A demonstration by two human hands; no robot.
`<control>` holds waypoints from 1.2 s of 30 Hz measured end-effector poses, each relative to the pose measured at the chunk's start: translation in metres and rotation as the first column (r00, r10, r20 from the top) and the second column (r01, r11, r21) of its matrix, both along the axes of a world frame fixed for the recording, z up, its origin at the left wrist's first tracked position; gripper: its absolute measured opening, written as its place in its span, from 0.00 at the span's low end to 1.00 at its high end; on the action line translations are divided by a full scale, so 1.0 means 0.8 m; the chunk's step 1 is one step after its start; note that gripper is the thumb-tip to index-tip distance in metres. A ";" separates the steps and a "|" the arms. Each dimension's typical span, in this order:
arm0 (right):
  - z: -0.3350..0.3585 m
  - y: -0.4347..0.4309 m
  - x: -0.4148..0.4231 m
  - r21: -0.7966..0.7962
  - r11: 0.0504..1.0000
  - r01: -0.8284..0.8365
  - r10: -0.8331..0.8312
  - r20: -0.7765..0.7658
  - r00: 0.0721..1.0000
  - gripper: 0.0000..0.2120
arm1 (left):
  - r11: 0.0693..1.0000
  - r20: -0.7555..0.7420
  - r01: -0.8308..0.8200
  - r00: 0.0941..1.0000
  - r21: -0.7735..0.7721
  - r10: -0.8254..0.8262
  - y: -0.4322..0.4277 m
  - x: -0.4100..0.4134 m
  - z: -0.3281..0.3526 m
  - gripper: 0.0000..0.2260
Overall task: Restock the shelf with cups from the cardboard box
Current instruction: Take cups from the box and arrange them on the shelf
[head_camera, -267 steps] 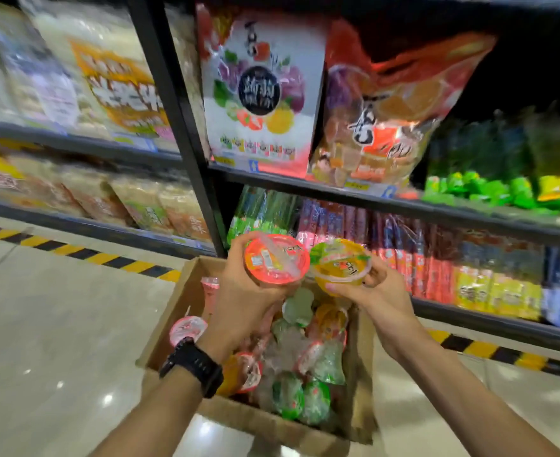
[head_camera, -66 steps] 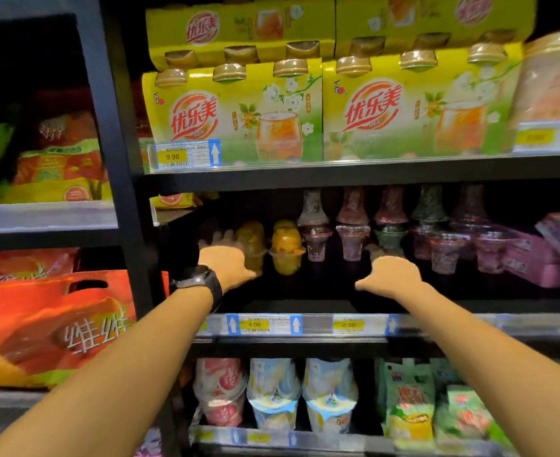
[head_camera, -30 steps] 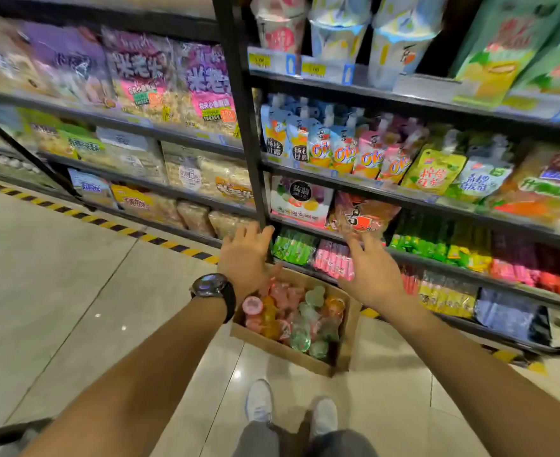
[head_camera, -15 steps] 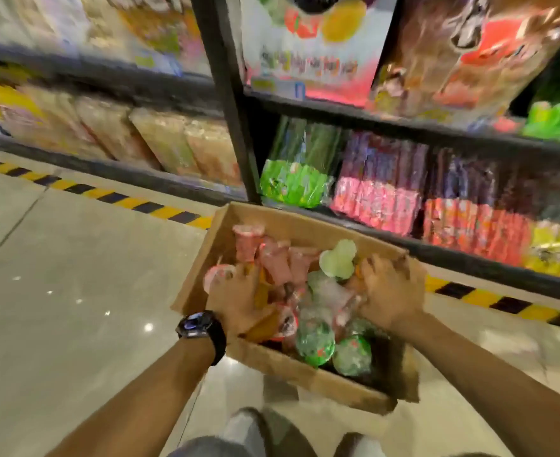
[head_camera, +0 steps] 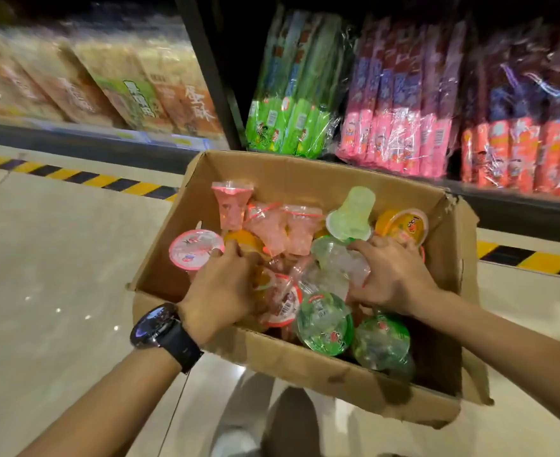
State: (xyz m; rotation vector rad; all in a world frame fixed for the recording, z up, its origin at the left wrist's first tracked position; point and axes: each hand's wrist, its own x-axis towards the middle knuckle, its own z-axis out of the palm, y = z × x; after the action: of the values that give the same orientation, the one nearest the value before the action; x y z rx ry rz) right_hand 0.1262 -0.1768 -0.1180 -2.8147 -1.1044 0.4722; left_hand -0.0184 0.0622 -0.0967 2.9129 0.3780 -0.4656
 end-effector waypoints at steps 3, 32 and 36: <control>0.012 -0.002 -0.001 0.098 0.993 -0.060 0.060 0.011 0.998 0.37 | 0.997 0.124 0.013 0.992 0.075 -0.022 -0.002 0.014 0.006 0.31; -0.025 0.036 -0.002 0.574 0.803 0.162 -0.107 -0.128 0.986 0.46 | 0.912 0.324 -0.094 0.916 -0.399 0.236 -0.032 0.046 -0.037 0.31; -0.031 0.044 -0.009 0.605 0.699 0.382 -0.291 -0.248 0.924 0.38 | 0.888 0.300 -0.106 0.918 -0.447 0.260 -0.028 0.049 -0.038 0.31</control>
State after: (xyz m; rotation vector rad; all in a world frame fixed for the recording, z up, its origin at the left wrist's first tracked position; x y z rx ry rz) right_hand 0.1188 -0.1417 -0.1429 -2.2383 -0.5388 0.1821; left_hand 0.0207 0.0402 -0.1274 2.4335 0.4337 0.0157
